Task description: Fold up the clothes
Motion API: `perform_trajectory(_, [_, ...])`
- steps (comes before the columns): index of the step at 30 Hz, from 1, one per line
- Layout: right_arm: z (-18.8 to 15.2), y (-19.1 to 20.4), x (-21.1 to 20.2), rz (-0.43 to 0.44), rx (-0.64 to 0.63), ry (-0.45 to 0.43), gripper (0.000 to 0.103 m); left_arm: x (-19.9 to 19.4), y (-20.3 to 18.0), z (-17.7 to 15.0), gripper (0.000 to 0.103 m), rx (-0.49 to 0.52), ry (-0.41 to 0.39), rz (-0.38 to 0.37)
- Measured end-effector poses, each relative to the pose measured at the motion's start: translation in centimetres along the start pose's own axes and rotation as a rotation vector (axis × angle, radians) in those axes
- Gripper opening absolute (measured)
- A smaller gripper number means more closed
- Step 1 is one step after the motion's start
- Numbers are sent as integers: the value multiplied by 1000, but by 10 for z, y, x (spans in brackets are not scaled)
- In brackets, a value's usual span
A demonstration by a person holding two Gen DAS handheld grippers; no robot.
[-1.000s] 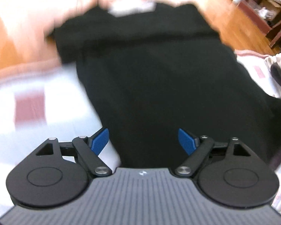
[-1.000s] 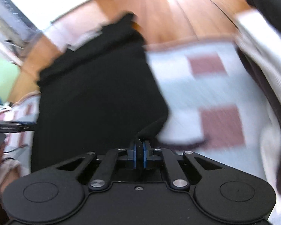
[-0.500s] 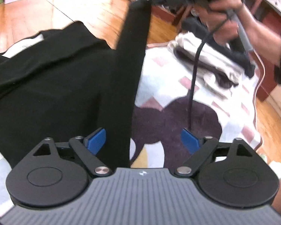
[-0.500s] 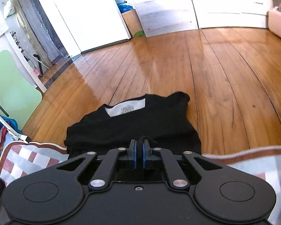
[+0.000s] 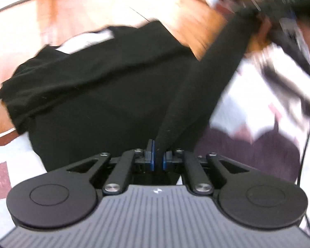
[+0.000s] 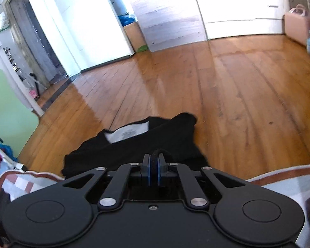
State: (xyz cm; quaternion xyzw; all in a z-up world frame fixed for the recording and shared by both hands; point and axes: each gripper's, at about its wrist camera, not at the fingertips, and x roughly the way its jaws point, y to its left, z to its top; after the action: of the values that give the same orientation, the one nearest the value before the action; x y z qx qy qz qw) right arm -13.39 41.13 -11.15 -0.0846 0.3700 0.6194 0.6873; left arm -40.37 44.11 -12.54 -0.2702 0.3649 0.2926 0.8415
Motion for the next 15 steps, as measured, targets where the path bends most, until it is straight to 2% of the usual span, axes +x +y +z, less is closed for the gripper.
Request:
perform_trajectory(1, [3,-3,0,-16,7,-11,8,-1,10,6,46,-49,-22,7])
perform_trajectory(3, [9,-8,1,-55,20,-36,8,-8,21,10,69,-104,-84,60])
perform_trajectory(6, [13,-14,10,-108,35,-51,7,-22,21,10,69,-112,-178,148])
perform_trajectory(9, [18,-15,21,-188,-15,-48,7,-33,0,5,70,15,-251,215])
perform_trajectory(10, [20,-15,25,-216,-35,-46,7,-34,-6,4,74,59,-256,223])
perform_trajectory(12, [27,-19,29,-254,-45,-45,7,-24,-20,2,80,119,-209,205])
perform_trajectory(15, [35,-25,32,-281,-47,-45,7,-5,-38,-1,80,193,-115,166])
